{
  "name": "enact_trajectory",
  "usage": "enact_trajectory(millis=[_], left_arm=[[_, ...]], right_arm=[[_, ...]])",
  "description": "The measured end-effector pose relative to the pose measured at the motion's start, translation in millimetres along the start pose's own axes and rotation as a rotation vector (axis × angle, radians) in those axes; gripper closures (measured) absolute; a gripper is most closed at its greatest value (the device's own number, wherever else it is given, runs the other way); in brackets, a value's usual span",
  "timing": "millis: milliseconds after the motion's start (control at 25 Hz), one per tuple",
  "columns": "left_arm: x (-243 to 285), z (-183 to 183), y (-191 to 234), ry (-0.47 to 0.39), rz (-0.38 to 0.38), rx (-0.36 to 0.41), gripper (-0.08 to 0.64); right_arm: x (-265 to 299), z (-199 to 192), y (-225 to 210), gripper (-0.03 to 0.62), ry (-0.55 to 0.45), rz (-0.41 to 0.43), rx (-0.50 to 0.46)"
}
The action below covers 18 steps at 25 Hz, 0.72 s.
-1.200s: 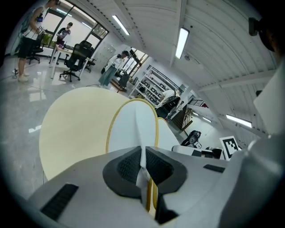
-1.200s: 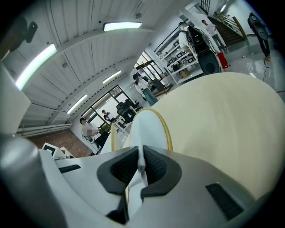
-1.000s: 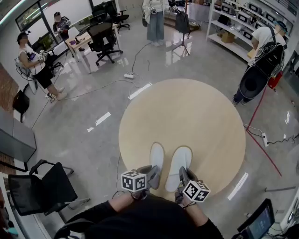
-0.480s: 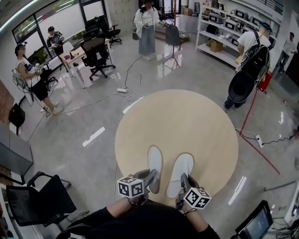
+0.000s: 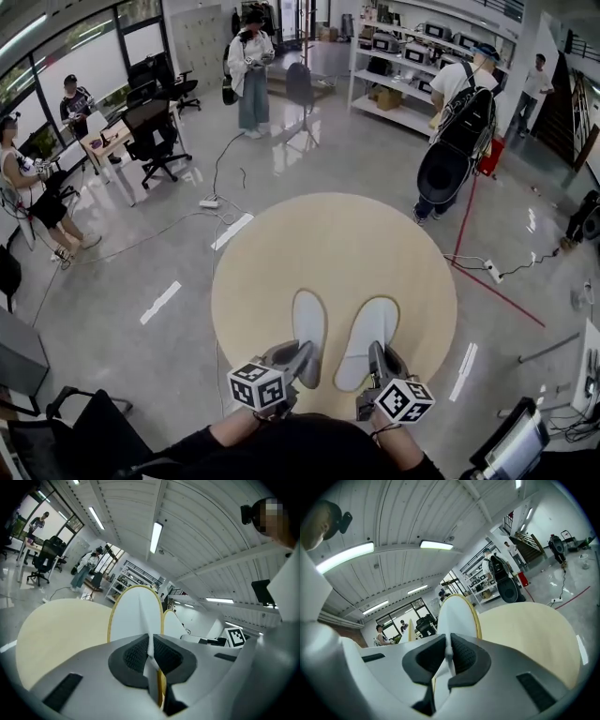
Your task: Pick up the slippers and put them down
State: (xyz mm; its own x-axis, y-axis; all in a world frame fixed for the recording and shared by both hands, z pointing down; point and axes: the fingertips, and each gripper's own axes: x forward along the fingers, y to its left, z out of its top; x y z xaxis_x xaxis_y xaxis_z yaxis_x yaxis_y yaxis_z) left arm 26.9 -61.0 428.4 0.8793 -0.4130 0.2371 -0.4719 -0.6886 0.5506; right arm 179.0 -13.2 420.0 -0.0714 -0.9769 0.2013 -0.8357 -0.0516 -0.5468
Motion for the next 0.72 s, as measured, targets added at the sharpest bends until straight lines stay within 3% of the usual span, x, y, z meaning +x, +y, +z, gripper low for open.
enact_trajectory(millis=[160,360,720], left_arm=[[-2,25,-12,-0.023,-0.044,0.024,0.529],[-2,66,-11,-0.117,-0.102,0.026,0.529],[-5,61,12,-0.093,-0.088,0.039,0.529]], right_arm=[[-3,26,25,0.563,-0.048,0.025,-0.003],[6,69,43,0.563,-0.136,0.031,-0.022],[18,55,48,0.563,-0.126,-0.005,-0.040]])
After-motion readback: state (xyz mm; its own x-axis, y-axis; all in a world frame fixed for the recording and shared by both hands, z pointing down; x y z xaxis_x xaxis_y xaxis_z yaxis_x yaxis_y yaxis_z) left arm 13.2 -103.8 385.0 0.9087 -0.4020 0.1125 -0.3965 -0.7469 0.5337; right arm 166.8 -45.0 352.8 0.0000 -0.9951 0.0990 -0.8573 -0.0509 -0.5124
